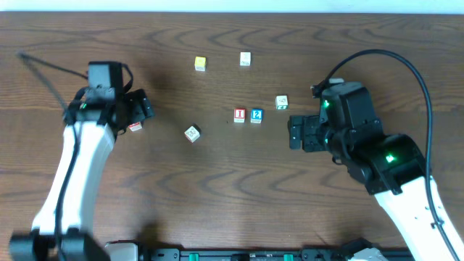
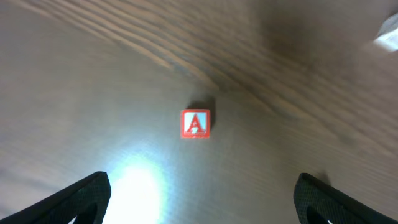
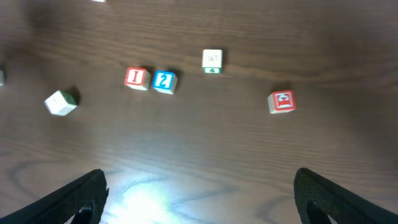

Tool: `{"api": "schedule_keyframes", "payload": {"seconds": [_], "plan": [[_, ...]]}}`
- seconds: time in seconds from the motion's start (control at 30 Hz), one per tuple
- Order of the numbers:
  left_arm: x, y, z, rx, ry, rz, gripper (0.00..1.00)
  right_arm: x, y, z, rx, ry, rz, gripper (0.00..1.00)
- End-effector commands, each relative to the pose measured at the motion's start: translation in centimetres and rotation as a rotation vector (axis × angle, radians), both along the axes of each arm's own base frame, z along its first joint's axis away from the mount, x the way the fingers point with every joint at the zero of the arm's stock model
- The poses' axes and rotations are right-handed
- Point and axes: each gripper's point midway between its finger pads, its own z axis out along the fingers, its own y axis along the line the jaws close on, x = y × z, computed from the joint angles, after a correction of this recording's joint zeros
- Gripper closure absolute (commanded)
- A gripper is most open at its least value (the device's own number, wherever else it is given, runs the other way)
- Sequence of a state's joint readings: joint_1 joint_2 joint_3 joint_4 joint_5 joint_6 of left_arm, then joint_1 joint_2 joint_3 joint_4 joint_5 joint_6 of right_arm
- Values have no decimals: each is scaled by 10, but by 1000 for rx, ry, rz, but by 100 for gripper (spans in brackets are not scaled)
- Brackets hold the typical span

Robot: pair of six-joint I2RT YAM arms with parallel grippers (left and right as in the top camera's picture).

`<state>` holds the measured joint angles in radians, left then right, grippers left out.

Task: Spell out Ai2
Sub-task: 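Grasp the red A block with the left gripper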

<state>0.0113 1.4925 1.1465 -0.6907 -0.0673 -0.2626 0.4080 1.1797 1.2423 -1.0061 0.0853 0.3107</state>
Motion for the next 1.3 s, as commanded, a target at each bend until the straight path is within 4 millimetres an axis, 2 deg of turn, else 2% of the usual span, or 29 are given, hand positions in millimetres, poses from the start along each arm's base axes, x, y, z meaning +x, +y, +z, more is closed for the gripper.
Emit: {"api": "schedule_keyframes", "payload": {"seconds": [0.0, 0.13, 0.43, 0.63, 0.77, 0.9, 1.1, 1.27], "plan": [[11, -1, -20, 15, 50, -60, 5, 7, -13, 2, -7, -7, -55, 4], [11, -1, -55, 0, 143, -36, 5, 10, -24, 2, -7, -7, -89, 3], [14, 5, -99, -24, 224, 16, 5, 12, -32, 2, -15, -8, -107, 4], [23, 16, -107, -117, 191, 59, 5, 13, -35, 2, -20, -9, -114, 4], [22, 27, -109, -124, 194, 88, 3, 15, -36, 3, -22, -17, -118, 4], [21, 21, -112, -160, 203, 74, 0, 16, -36, 4, -21, -22, -118, 4], [21, 19, -113, -167, 205, 65, 28, 18, -37, 5, -23, -32, -123, 4], [19, 19, -119, -168, 221, 65, 34, 19, -36, 6, -21, -36, -123, 3]]}}
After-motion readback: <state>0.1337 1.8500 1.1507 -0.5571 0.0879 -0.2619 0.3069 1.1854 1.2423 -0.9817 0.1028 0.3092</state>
